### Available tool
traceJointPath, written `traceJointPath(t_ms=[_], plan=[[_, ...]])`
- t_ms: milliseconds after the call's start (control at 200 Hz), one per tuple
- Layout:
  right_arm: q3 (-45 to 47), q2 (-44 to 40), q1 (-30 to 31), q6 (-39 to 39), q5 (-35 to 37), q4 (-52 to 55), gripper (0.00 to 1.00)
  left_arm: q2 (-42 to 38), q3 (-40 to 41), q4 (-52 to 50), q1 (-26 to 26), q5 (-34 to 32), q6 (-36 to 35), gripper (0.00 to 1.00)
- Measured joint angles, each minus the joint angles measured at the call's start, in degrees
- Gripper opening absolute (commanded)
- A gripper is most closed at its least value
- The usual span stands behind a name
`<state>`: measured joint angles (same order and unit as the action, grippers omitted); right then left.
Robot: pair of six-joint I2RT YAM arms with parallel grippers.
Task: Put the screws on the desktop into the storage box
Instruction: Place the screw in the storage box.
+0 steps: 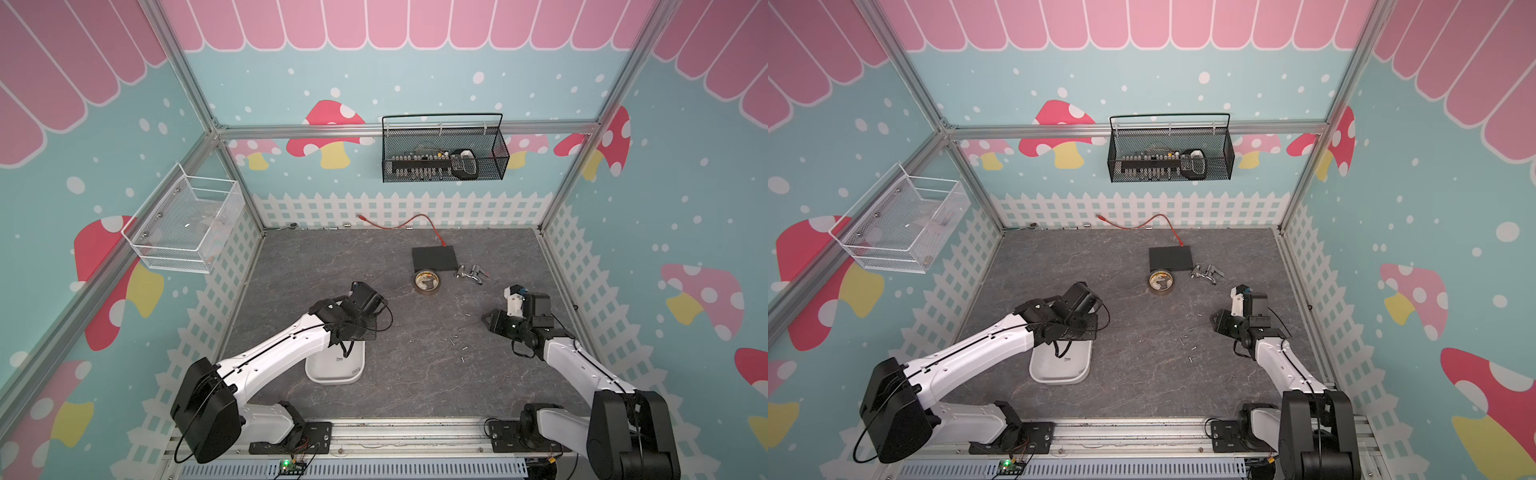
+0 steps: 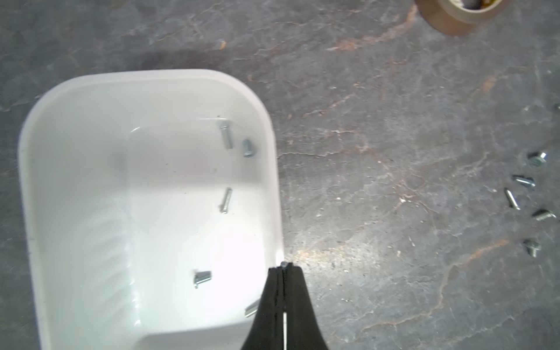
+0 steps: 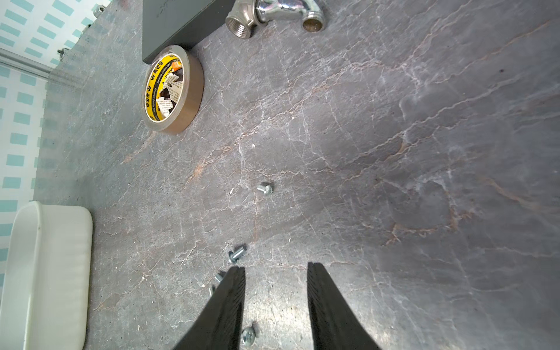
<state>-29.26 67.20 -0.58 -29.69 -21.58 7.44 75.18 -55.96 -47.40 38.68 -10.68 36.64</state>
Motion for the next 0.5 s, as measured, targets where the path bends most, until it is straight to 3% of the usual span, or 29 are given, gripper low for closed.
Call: traceJointPath(t_ms=[45, 150, 205, 500], plan=[[0.0, 0.0, 0.0, 0.0, -0.1, 0.0, 0.40, -0.8, 1.2, 0.5, -1.7, 0.3, 0.0, 0.02], [0.0, 0.0, 0.2, -0.1, -0.3, 0.2, 0.40, -1.8, 3.3, 1.4, -4.7, 1.0, -0.6, 0.43], [0.0, -0.2, 0.3, -0.2, -0.4, 0.5, 0.40, -2.2, 4.2, 2.0, -5.9, 1.3, -0.8, 0.55], [-1.0, -5.9, 5.4, -0.4, 0.8, 6.2, 0.44, -10.0, 7.1, 6.1, -7.1, 2.4, -1.4, 0.58]])
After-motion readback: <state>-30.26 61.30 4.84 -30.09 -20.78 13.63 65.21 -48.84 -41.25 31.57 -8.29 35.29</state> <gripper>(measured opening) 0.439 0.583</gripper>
